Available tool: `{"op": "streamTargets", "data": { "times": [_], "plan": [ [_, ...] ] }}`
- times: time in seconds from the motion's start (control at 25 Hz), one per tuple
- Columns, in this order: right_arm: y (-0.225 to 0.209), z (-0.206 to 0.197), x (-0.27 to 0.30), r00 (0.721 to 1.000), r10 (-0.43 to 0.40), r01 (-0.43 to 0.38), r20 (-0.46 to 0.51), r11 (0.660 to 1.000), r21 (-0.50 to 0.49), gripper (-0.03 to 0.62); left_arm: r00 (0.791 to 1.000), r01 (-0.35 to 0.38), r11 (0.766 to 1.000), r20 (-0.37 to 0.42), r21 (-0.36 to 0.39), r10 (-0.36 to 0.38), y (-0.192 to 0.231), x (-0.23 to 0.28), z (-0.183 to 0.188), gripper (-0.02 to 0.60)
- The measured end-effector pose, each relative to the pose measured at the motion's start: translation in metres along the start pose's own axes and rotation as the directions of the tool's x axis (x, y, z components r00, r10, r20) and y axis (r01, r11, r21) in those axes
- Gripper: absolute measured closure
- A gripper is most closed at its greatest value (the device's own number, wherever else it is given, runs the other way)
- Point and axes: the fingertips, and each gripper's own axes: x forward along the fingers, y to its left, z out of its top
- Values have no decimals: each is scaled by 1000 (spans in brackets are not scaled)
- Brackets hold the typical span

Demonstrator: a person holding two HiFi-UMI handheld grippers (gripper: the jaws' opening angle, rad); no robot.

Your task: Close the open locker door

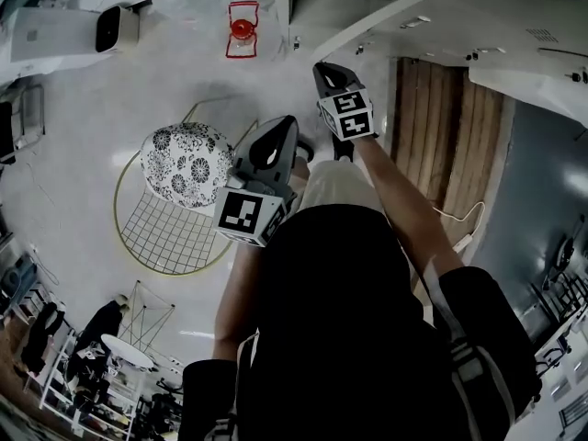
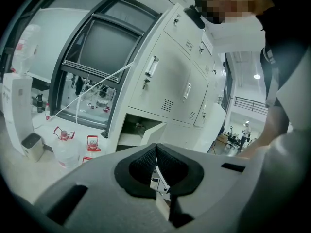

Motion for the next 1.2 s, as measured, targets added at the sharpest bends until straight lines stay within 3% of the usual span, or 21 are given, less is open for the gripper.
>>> {"op": "streamTargets", "data": {
  "times": [0.56, 1.2],
  "plan": [
    [0, 17, 24, 998, -68, 68, 5, 998, 19, 595, 999, 52, 999, 15, 3, -53, 31, -5, 7, 563],
    [-10, 34, 53, 994, -105, 104, 25, 993, 57, 595, 999, 27, 999, -28, -18, -28, 49, -10, -1, 563]
  ]
}}
